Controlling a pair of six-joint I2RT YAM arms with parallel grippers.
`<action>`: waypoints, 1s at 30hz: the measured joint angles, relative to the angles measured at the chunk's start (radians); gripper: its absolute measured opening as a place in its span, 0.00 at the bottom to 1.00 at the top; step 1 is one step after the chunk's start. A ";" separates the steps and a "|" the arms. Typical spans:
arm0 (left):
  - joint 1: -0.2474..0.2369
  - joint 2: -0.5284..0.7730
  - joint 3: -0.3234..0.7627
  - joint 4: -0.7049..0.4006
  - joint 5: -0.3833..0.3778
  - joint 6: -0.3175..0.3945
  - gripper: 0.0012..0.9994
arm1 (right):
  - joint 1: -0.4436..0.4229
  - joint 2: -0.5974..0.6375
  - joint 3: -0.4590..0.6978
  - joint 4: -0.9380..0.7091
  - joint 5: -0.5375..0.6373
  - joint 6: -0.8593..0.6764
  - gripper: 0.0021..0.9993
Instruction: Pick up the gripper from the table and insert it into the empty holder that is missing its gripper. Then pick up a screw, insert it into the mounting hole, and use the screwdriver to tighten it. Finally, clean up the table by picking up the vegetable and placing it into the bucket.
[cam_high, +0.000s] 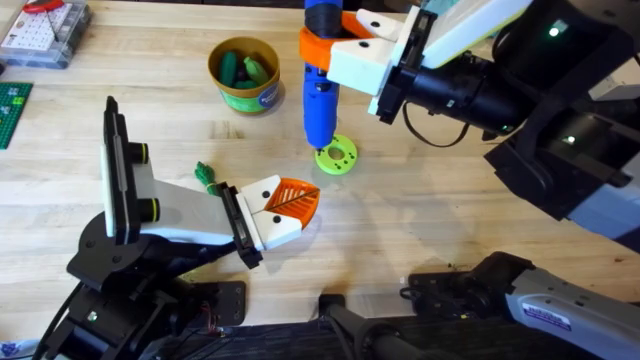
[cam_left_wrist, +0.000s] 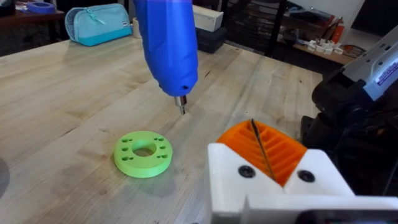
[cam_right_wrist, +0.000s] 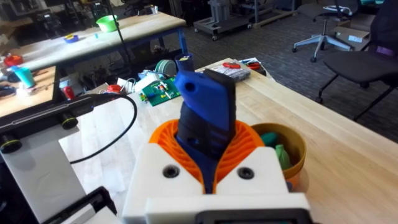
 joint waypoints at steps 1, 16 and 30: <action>0.000 0.000 0.000 0.000 0.000 0.000 0.01 | 0.000 0.000 0.000 -0.008 0.001 0.000 0.04; 0.000 0.000 0.000 0.000 0.001 0.000 0.01 | -0.110 0.021 -0.013 -0.330 0.450 -0.219 0.04; 0.000 0.000 0.000 0.000 0.001 -0.001 0.01 | -0.150 0.352 -0.013 -0.414 0.569 -0.927 0.05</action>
